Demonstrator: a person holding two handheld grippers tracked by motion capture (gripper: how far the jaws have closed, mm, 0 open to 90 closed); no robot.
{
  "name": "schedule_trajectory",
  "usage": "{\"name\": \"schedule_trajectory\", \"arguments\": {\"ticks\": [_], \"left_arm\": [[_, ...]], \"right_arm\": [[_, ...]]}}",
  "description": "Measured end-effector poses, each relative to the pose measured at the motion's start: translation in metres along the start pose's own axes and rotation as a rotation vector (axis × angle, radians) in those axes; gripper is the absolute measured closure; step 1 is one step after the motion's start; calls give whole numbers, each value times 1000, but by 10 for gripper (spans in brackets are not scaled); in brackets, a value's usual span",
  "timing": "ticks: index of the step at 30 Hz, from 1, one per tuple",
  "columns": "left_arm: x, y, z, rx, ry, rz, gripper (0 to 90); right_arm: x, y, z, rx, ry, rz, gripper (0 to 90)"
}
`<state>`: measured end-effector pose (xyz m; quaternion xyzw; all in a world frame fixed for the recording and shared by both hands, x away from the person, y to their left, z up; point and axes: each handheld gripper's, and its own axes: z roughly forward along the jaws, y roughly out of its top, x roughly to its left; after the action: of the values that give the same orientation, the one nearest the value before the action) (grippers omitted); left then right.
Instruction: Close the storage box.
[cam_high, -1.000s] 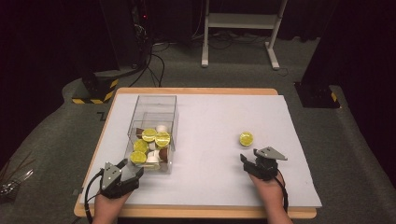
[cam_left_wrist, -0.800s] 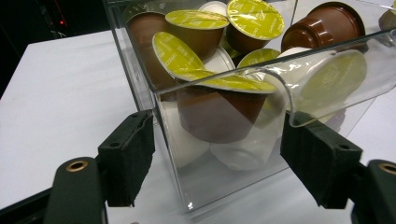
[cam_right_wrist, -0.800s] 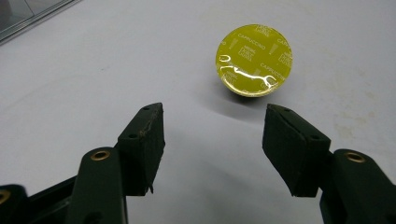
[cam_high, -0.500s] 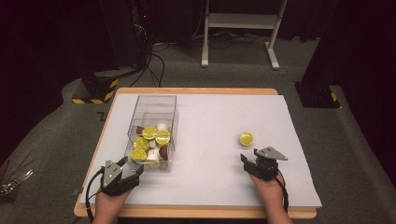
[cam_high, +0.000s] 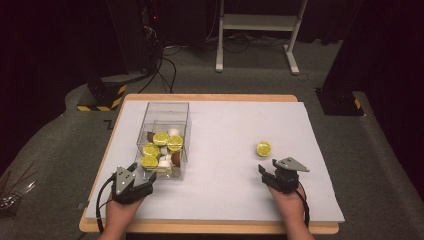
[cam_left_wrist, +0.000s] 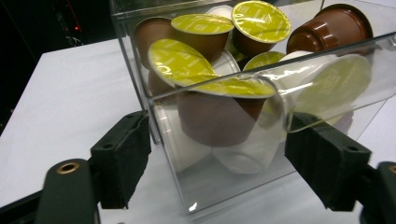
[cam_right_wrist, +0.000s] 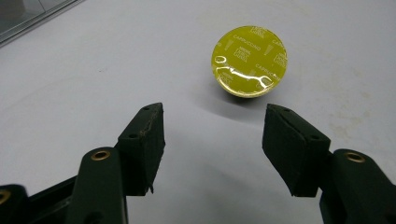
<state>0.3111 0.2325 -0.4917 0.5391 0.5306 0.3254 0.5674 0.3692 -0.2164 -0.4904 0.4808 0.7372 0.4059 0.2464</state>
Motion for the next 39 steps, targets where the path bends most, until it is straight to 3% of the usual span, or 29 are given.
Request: {"name": "schedule_trajectory", "arguments": {"ticks": [18, 39], "left_arm": [[4, 5, 25, 2, 49, -22, 111], [11, 11, 48, 7, 66, -33, 91]], "right_arm": [[-2, -1, -1, -2, 0, 6, 392], [-3, -1, -1, -3, 0, 9, 393]]}}
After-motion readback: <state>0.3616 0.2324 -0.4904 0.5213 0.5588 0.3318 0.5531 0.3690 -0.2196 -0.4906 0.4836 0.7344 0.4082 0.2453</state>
